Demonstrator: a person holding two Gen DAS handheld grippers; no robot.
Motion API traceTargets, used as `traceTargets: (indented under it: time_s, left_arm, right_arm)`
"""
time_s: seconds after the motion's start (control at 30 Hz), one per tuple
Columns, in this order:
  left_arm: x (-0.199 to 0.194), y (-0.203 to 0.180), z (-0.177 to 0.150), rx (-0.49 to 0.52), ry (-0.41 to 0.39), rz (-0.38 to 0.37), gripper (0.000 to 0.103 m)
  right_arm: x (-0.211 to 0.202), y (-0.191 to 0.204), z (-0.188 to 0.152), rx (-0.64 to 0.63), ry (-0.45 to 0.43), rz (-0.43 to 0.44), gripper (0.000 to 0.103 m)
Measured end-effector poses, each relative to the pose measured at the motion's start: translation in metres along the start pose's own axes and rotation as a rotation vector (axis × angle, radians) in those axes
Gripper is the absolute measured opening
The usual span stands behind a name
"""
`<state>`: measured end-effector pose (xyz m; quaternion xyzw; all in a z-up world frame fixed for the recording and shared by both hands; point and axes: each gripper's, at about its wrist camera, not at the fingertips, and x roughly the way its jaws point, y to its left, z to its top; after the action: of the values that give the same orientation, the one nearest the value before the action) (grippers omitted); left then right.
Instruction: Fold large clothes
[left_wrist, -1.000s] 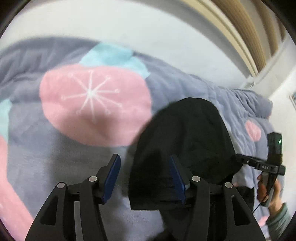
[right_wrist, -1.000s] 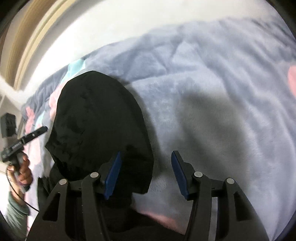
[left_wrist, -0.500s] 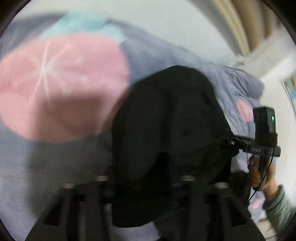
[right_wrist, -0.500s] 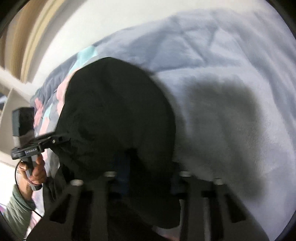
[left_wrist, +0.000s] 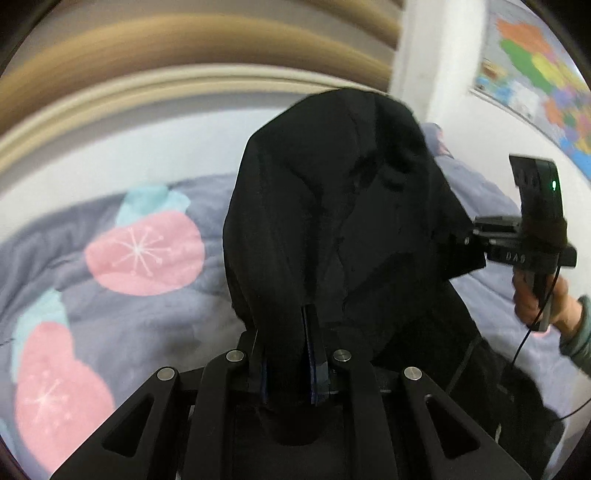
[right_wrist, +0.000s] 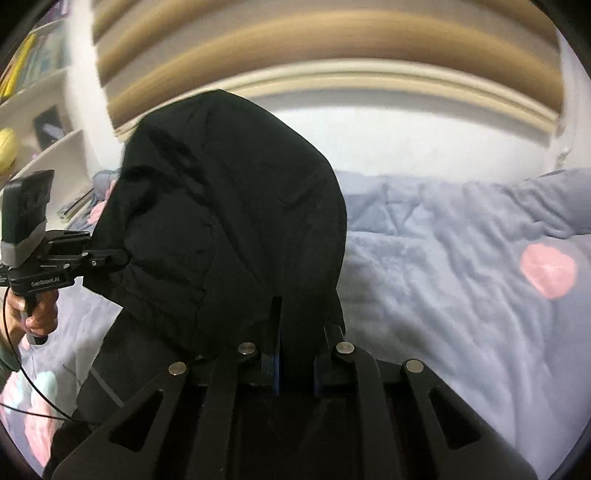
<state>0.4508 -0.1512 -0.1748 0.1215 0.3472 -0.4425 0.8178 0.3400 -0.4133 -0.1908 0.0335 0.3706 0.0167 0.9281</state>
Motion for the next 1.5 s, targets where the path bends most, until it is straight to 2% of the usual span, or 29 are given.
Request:
traceTargets:
  time_s: [0.1,0.2,0.3,0.33,0.4,0.43,0.53,0.57,0.67,0.77,0.87,0.93,0.97,1.07,1.1,1.17,1.27,1.37,1.5]
  left_arm:
    - [-0.031,-0.027,-0.025,0.028,0.0,0.013,0.015]
    - [-0.053,-0.054,-0.065,0.035,0.032,0.025,0.02]
    - [-0.043,-0.065,-0.118,-0.008,0.167,0.071,0.022]
    - [-0.036,-0.062,-0.142,-0.053,0.237,0.084,0.021]
    - [-0.036,-0.056,-0.166,-0.116,0.308,0.098,0.021]
    - [-0.042,-0.053,-0.175,-0.145,0.325,0.101,0.021]
    - [-0.064,-0.049,-0.169,-0.171,0.301,0.112,0.021]
    - [-0.067,-0.047,-0.165,-0.169,0.29,0.116,0.021]
    - [-0.079,-0.047,-0.131,-0.155,0.226,0.127,0.021]
    - [-0.089,-0.051,-0.092,-0.16,0.141,0.093,0.023]
    - [-0.077,-0.063,-0.051,-0.154,0.097,0.053,0.034]
    - [-0.062,-0.071,-0.039,-0.147,0.101,0.059,0.051]
    - [-0.053,-0.075,-0.039,-0.152,0.11,0.046,0.052]
    - [-0.026,-0.083,-0.057,-0.205,0.177,-0.026,0.052]
    - [-0.016,-0.083,-0.071,-0.23,0.207,-0.054,0.052]
    - [-0.003,-0.086,-0.098,-0.25,0.26,-0.064,0.052]
    - [0.019,-0.085,-0.143,-0.304,0.363,-0.07,0.052]
    - [0.036,-0.087,-0.177,-0.361,0.385,-0.075,0.052]
    - [0.044,-0.09,-0.181,-0.358,0.373,-0.055,0.052]
  right_arm:
    - [-0.039,0.016,-0.032,-0.002,-0.01,-0.039,0.014]
    - [-0.062,0.026,-0.077,0.026,0.045,-0.081,0.015]
    - [-0.054,0.021,-0.121,0.095,0.179,-0.107,0.017]
    - [-0.053,0.02,-0.132,0.11,0.218,-0.117,0.018]
    - [-0.052,0.016,-0.144,0.149,0.282,-0.119,0.02]
    - [-0.056,0.013,-0.146,0.18,0.292,-0.102,0.025]
    - [-0.074,0.01,-0.134,0.203,0.25,-0.096,0.048]
    - [-0.08,0.01,-0.125,0.197,0.231,-0.11,0.05]
    - [-0.089,0.014,-0.088,0.194,0.19,-0.097,0.05]
    - [-0.09,0.027,-0.053,0.16,0.166,-0.063,0.05]
    - [-0.066,0.048,-0.03,0.154,0.192,0.001,0.051]
    - [-0.049,0.06,-0.03,0.154,0.234,0.024,0.051]
    - [-0.037,0.067,-0.033,0.151,0.255,0.036,0.051]
    - [-0.014,0.079,-0.059,0.142,0.327,0.05,0.051]
    - [-0.006,0.08,-0.077,0.147,0.359,0.056,0.051]
    - [0.011,0.08,-0.107,0.158,0.418,0.072,0.051]
    - [0.034,0.078,-0.157,0.157,0.524,0.028,0.051]
    - [0.045,0.074,-0.191,0.211,0.519,0.042,0.051]
    - [0.047,0.069,-0.194,0.254,0.5,0.039,0.051]
